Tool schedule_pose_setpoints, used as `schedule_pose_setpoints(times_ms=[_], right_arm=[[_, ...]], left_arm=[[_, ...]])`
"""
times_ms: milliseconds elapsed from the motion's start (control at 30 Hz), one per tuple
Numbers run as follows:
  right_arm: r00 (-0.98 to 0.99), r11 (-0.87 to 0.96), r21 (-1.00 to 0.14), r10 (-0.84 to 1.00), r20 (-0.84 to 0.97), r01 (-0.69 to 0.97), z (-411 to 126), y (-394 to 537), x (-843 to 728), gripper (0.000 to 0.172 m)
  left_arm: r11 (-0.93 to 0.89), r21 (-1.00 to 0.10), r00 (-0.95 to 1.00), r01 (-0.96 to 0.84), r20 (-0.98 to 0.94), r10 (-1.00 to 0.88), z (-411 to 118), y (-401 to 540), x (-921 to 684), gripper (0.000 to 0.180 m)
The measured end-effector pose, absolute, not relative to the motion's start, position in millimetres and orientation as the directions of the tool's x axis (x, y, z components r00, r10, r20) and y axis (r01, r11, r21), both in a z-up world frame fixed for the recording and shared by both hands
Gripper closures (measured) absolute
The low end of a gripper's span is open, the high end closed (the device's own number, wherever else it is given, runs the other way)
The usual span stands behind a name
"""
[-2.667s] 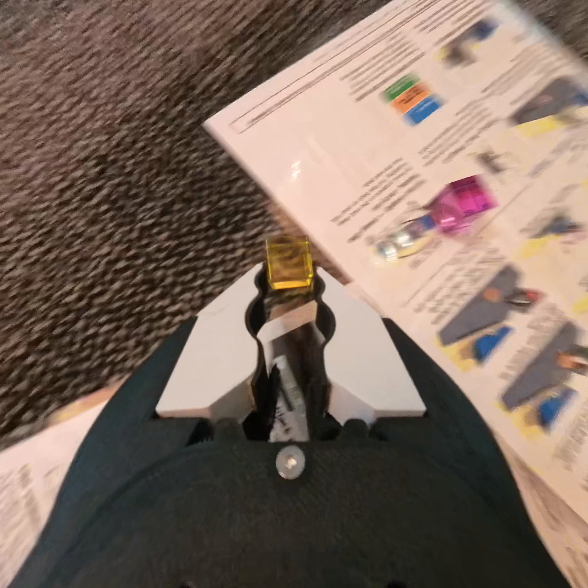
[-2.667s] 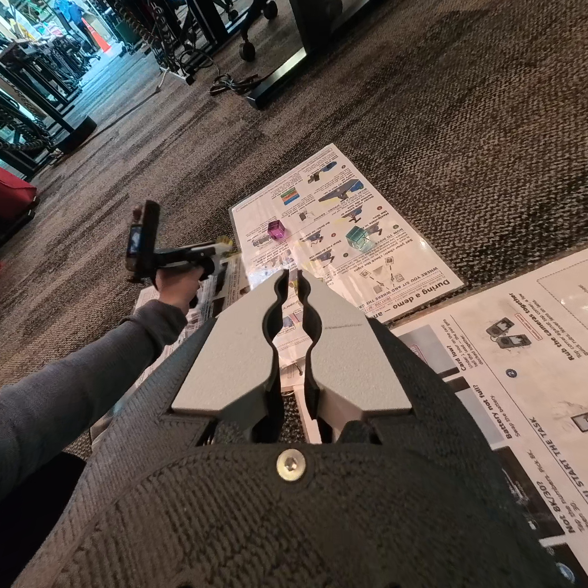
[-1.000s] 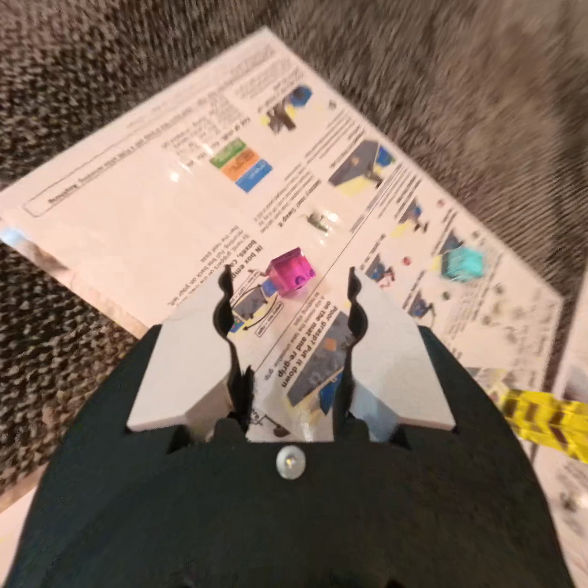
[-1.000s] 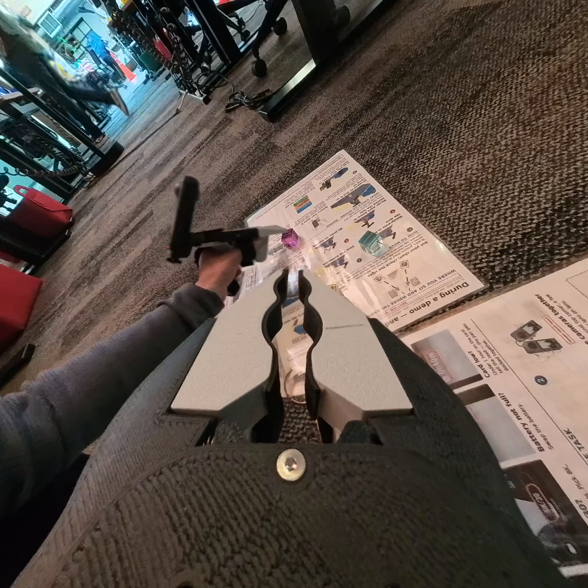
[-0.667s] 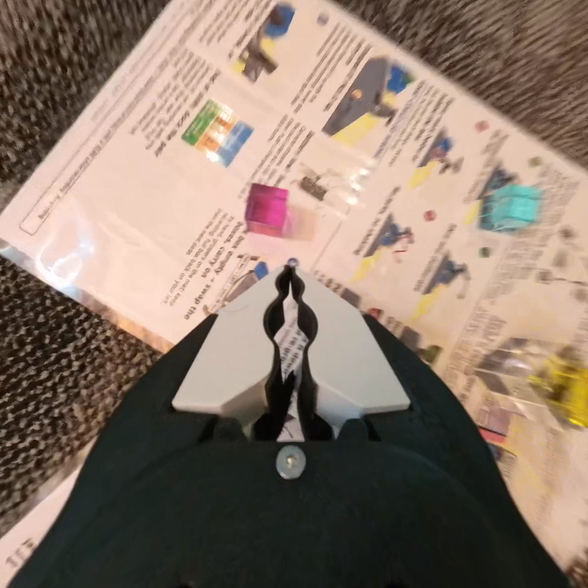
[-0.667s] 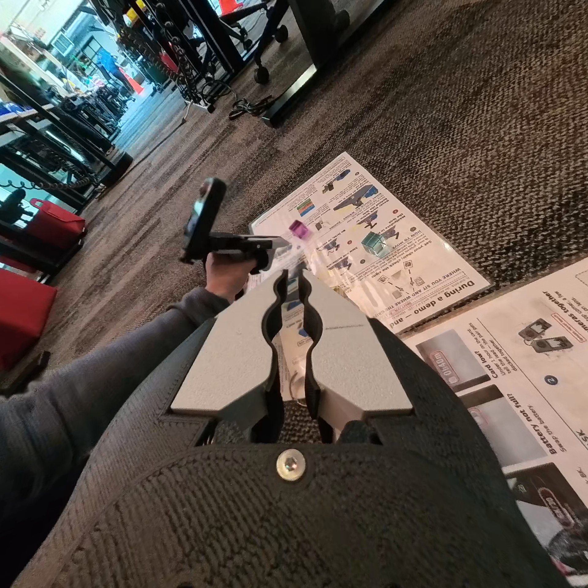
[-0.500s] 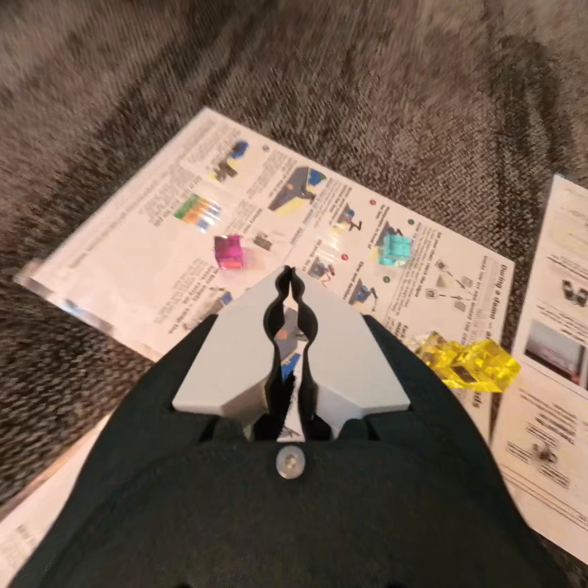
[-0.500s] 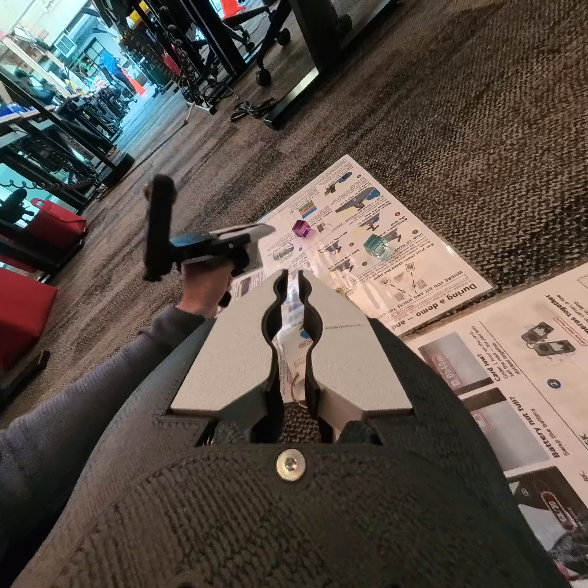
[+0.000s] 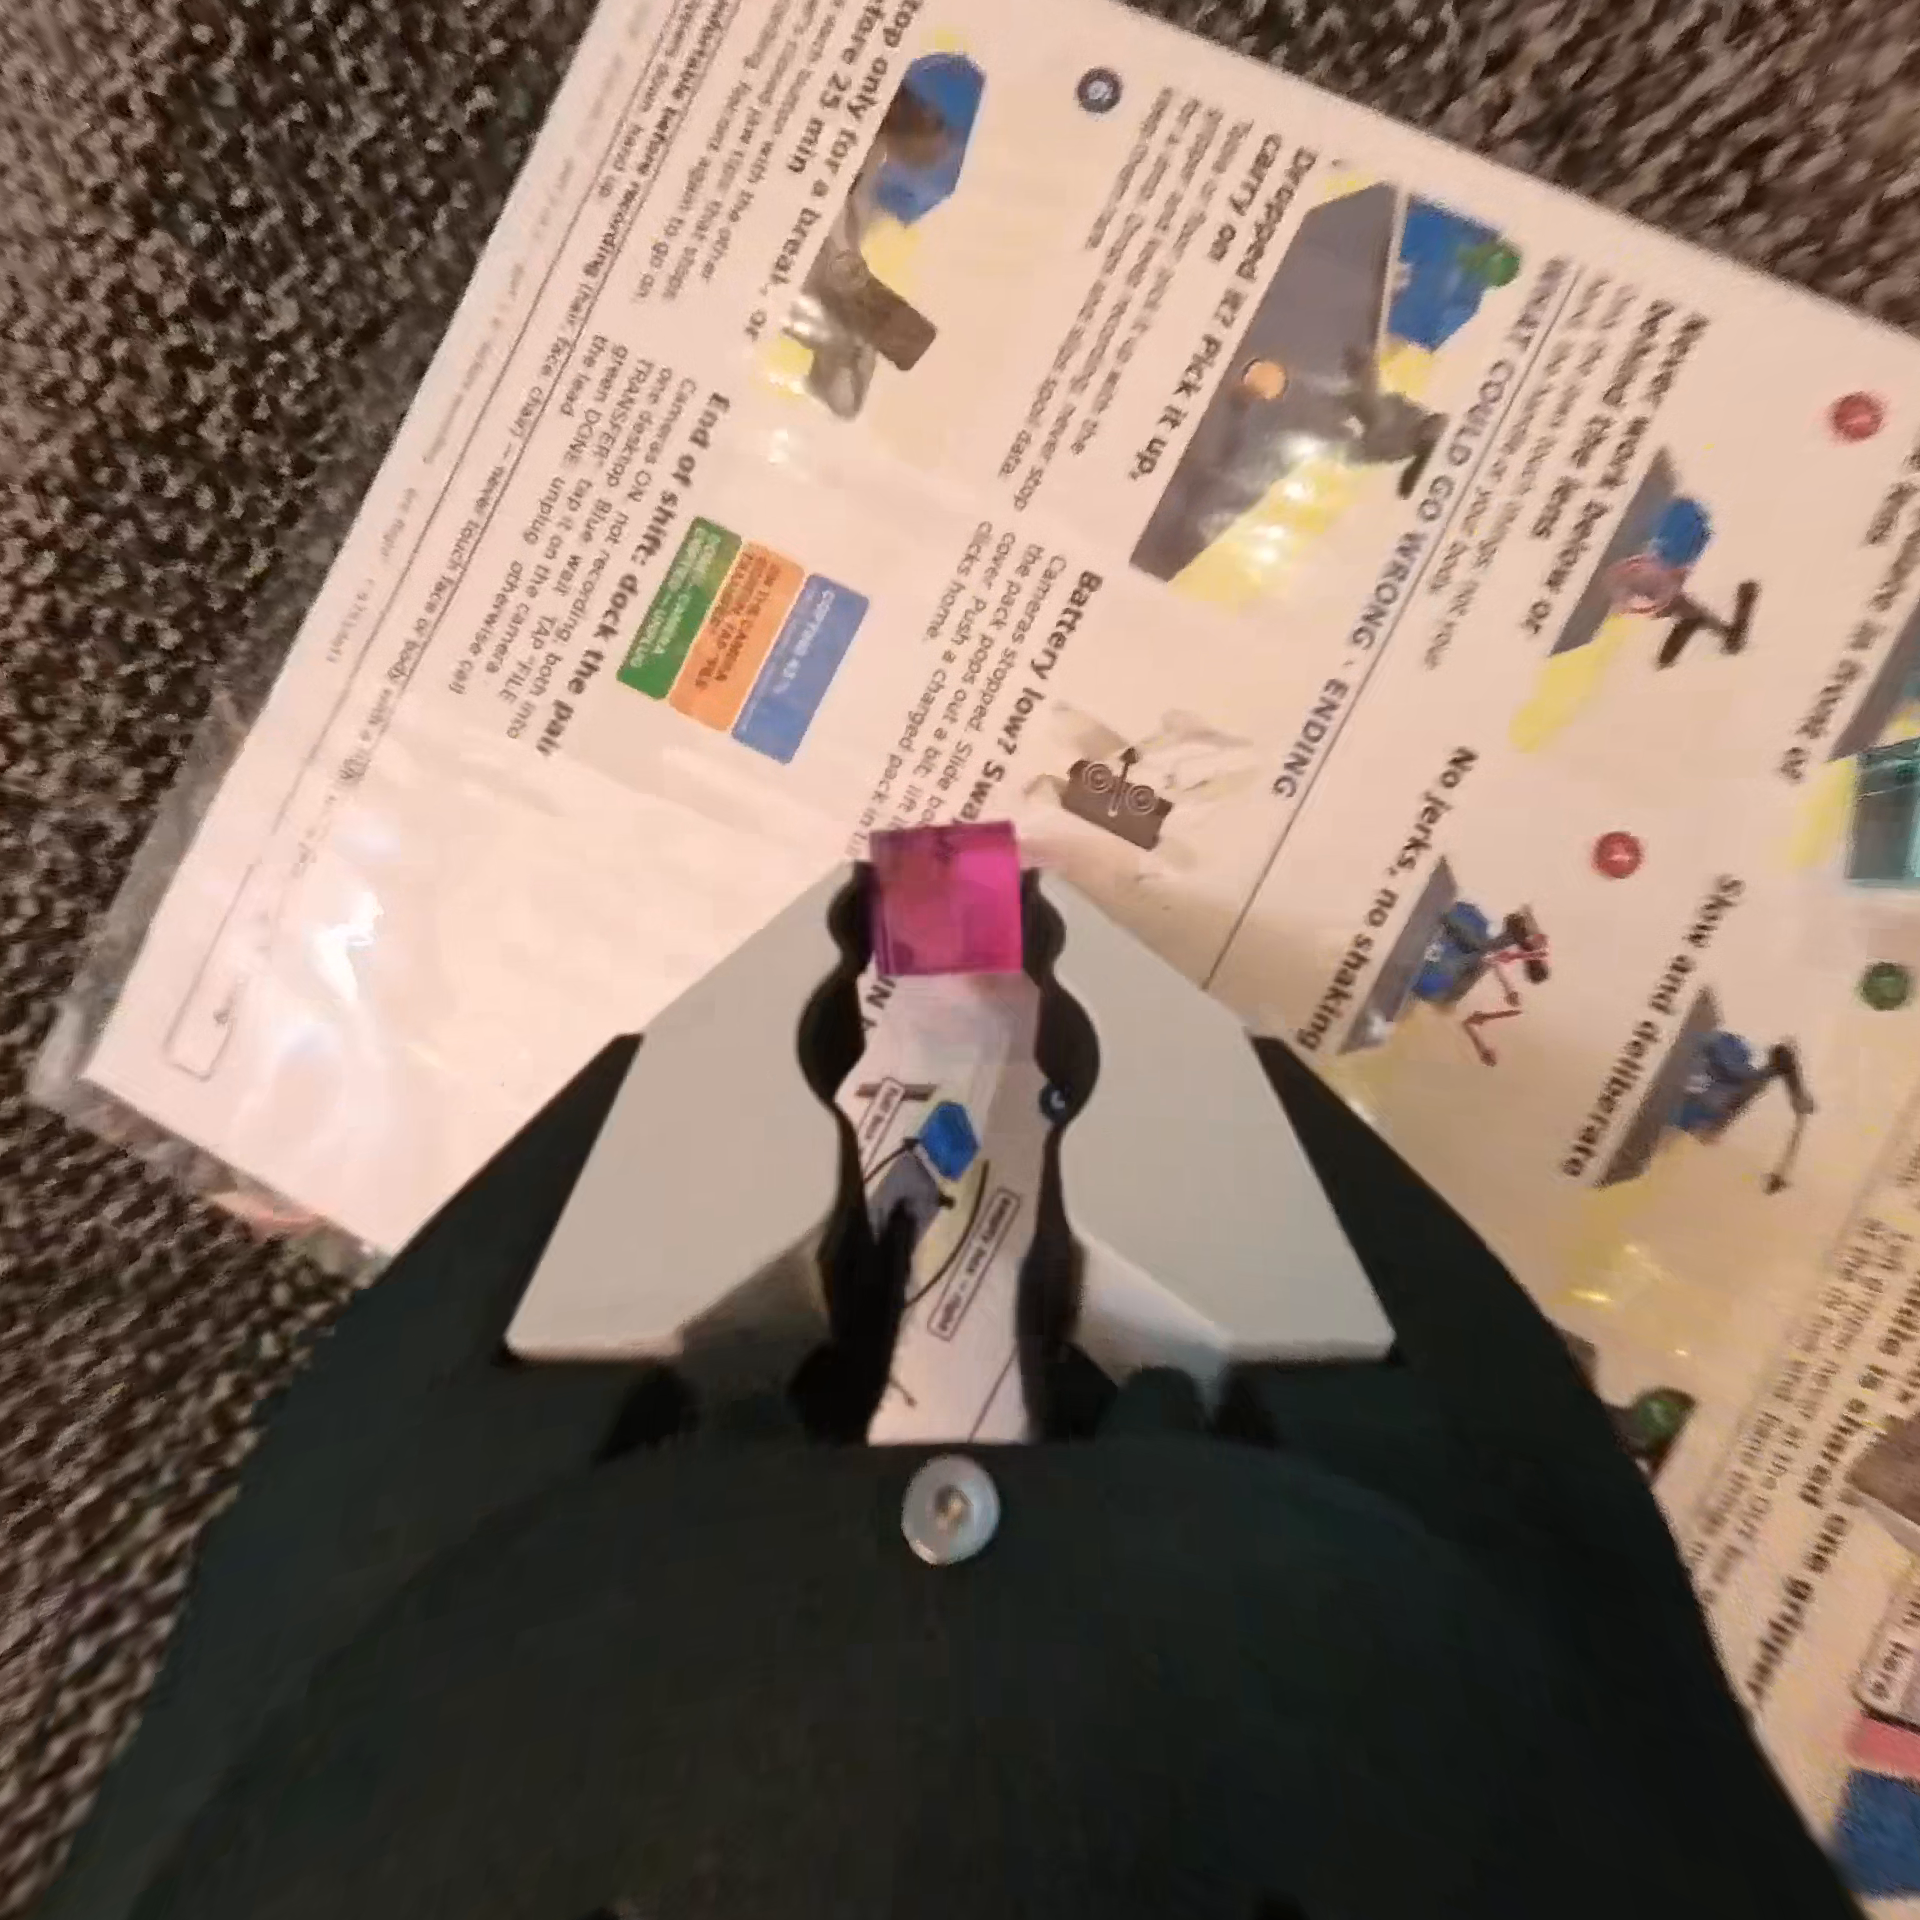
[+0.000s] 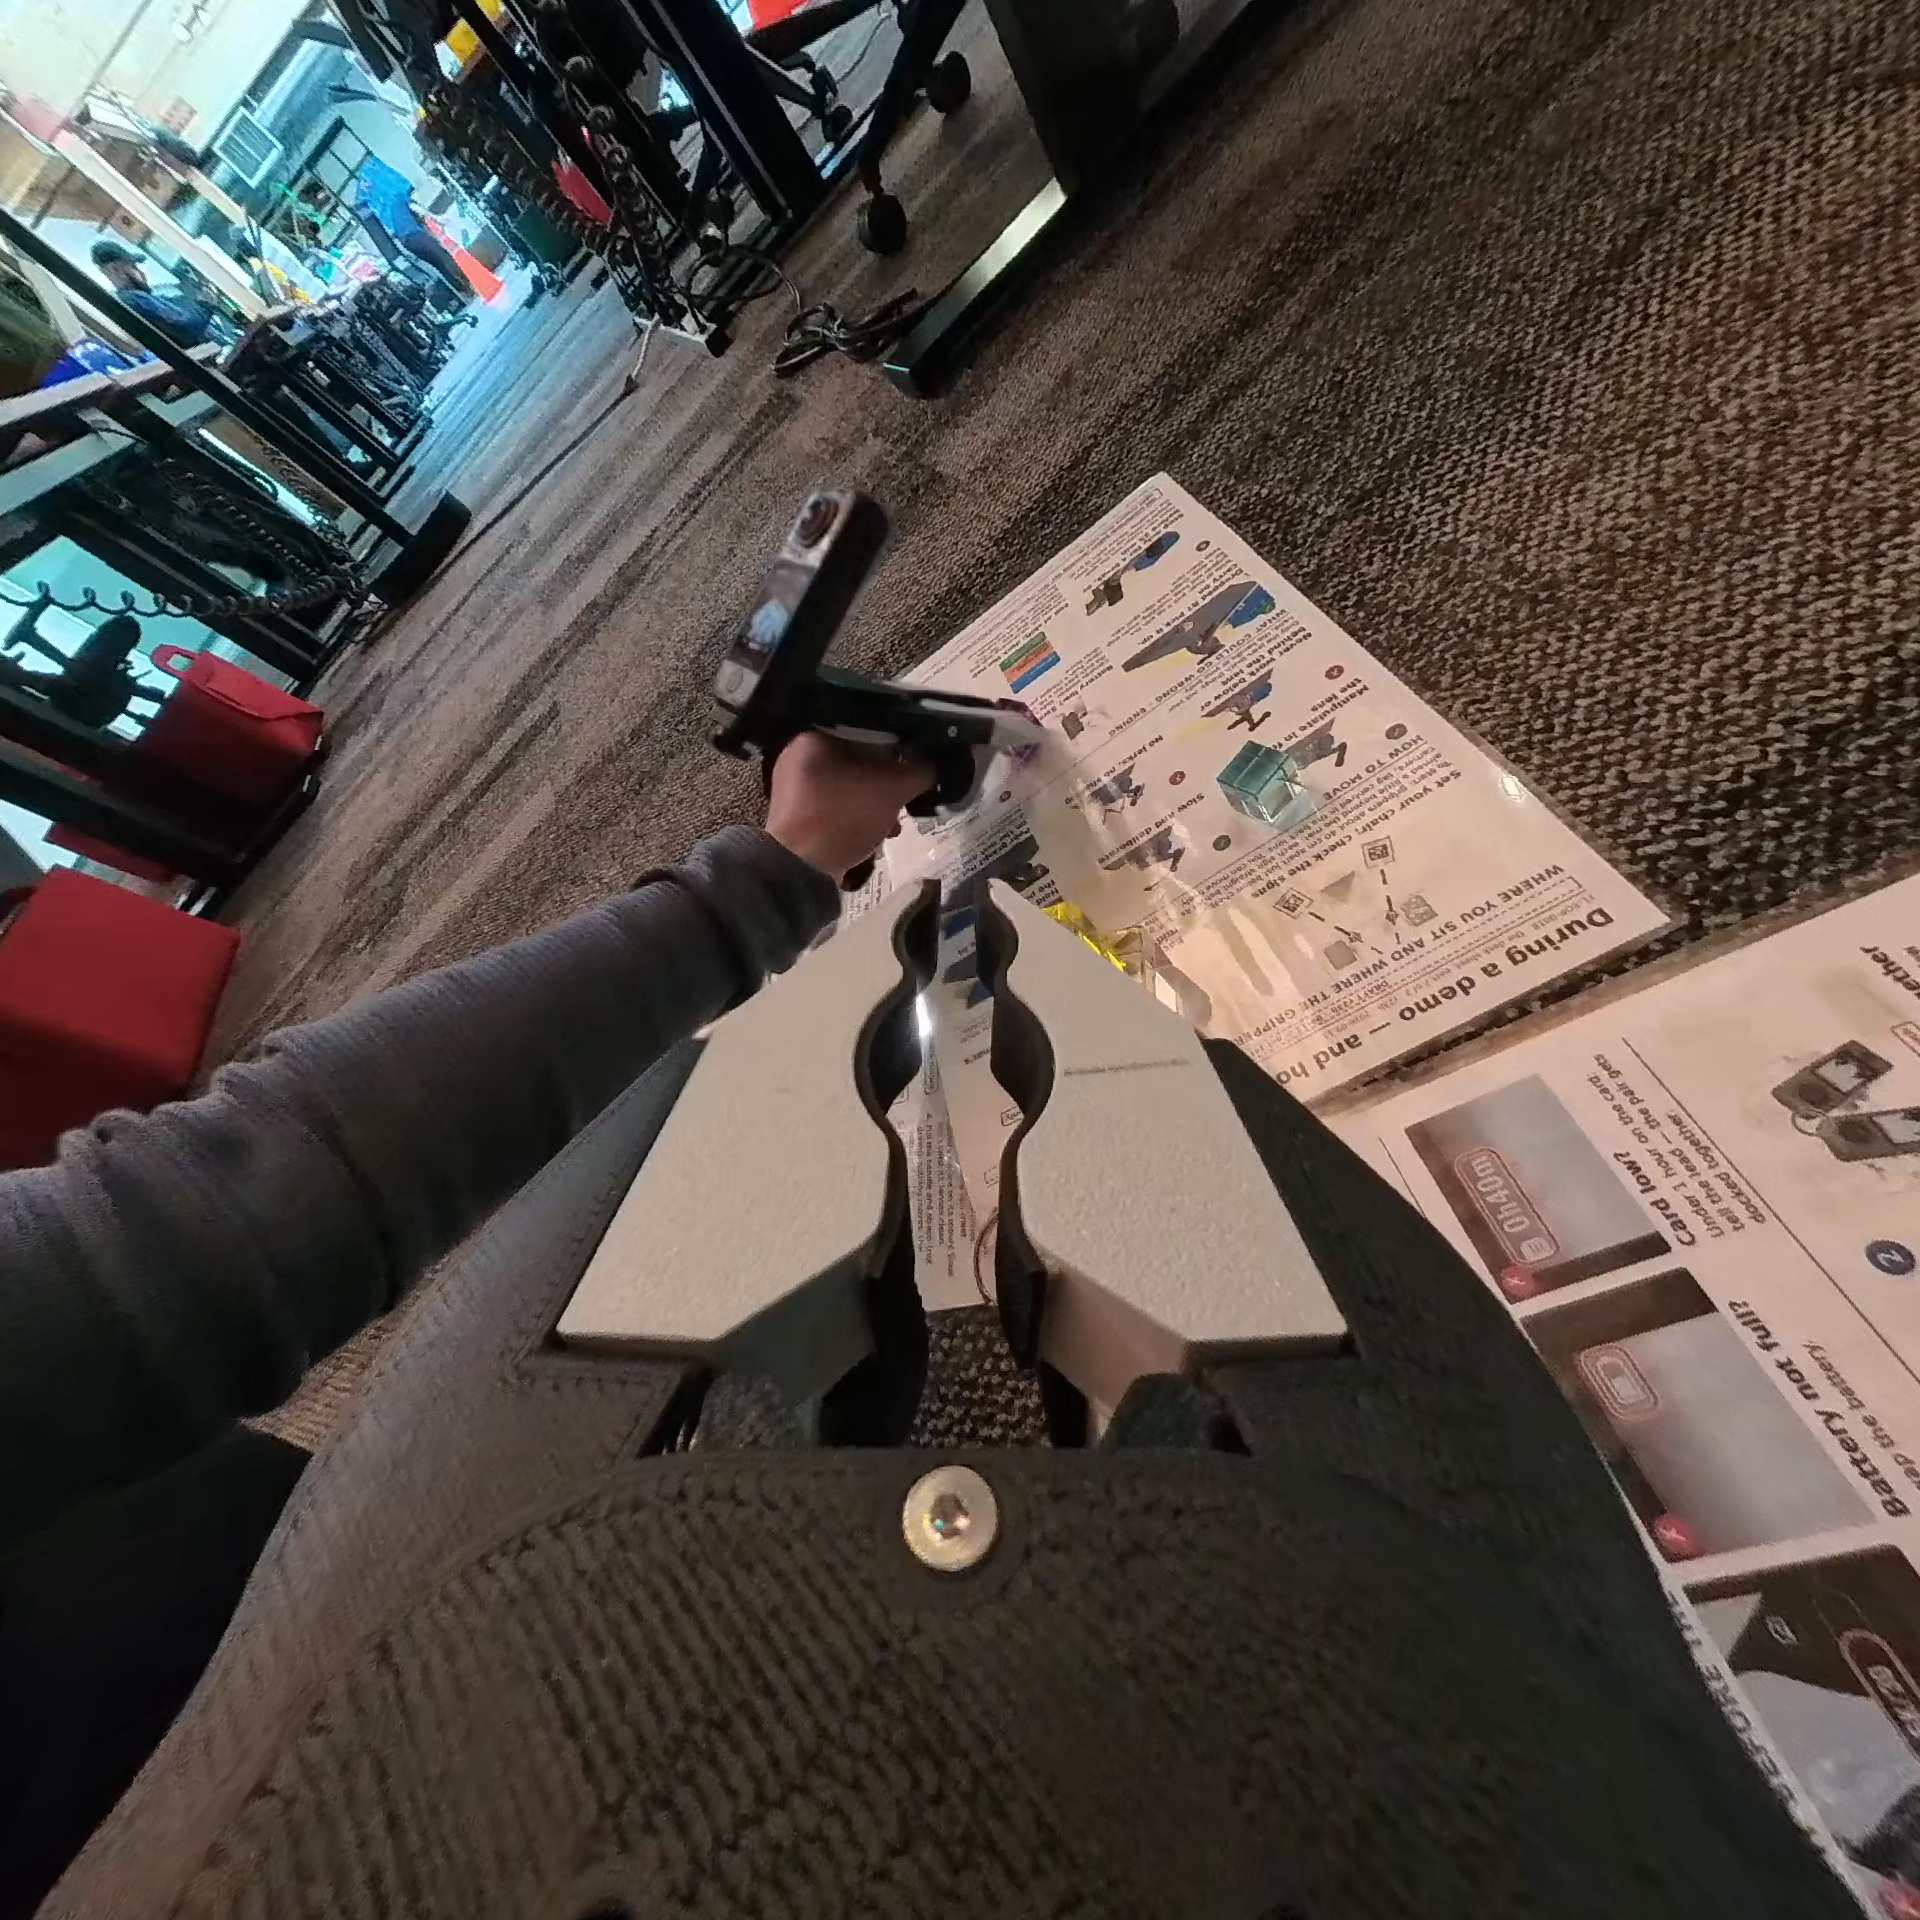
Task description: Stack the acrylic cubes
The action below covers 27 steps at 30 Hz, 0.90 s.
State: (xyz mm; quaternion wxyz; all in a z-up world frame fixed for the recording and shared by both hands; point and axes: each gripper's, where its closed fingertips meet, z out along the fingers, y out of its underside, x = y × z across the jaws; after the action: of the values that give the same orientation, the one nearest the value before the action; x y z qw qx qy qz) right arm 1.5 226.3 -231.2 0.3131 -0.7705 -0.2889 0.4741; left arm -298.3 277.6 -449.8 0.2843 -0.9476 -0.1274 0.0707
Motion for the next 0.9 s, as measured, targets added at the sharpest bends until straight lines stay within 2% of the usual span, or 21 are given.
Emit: schedule_pose_setpoints(times_ms=[67, 133, 233, 267, 333, 433, 533, 667, 900], right_arm=[[0.381, -0.637, -0.756, 0.743, -0.550, 0.153, -231.6, 226.1, 0.4, 0.168], [0.380, -0.640, -0.753, 0.741, -0.554, 0.150, -231.3, 226.2, 0.5, 0.168], [0.377, -0.643, -0.754, 0.737, -0.561, 0.137, -228.1, 226.4, 1.3, 0.167], [0.376, -0.641, -0.755, 0.738, -0.560, 0.135, -227.0, 226.0, 1.4, 0.167], [0.379, -0.635, -0.760, 0.744, -0.551, 0.141, -226.8, 224.9, 1.5, 0.167], [0.394, -0.630, -0.761, 0.746, -0.537, 0.156, -231.1, 224.9, 3.0, 0.167], [0.403, -0.638, -0.754, 0.738, -0.541, 0.157, -235.2, 226.4, 5.2, 0.167], [0.413, -0.639, -0.754, 0.734, -0.539, 0.151, -235.9, 229.8, 8.2, 0.167], [0.412, -0.640, -0.753, 0.733, -0.541, 0.151, -236.2, 230.9, 8.1, 0.167]], left_arm=[[-0.801, -0.559, 0.964, 0.214, -0.013, 0.266, -448.7, 276.4, -294.3, 0.154], [-0.775, -0.612, 0.980, 0.156, -0.002, 0.199, -433.4, 276.6, -284.1, 0.154], [-0.676, -0.737, 0.995, -0.030, 0.044, -0.091, -386.6, 276.8, -232.6, 0.154], [-0.655, -0.749, 0.981, -0.098, 0.038, -0.190, -372.8, 271.0, -213.5, 0.154], [-0.629, -0.747, 0.914, -0.214, 0.074, -0.398, -351.2, 252.5, -169.2, 0.154], [-0.652, -0.703, 0.819, -0.283, 0.177, -0.546, -335.9, 223.0, -120.0, 0.153], [-0.653, -0.675, 0.801, -0.344, 0.151, -0.579, -330.4, 222.6, -104.0, 0.153], [-0.632, -0.705, 0.794, -0.321, 0.164, -0.586, -322.9, 232.3, -85.0, 0.154], [-0.686, -0.611, 0.797, -0.395, 0.143, -0.587, -347.4, 227.5, -81.1, 0.153]])
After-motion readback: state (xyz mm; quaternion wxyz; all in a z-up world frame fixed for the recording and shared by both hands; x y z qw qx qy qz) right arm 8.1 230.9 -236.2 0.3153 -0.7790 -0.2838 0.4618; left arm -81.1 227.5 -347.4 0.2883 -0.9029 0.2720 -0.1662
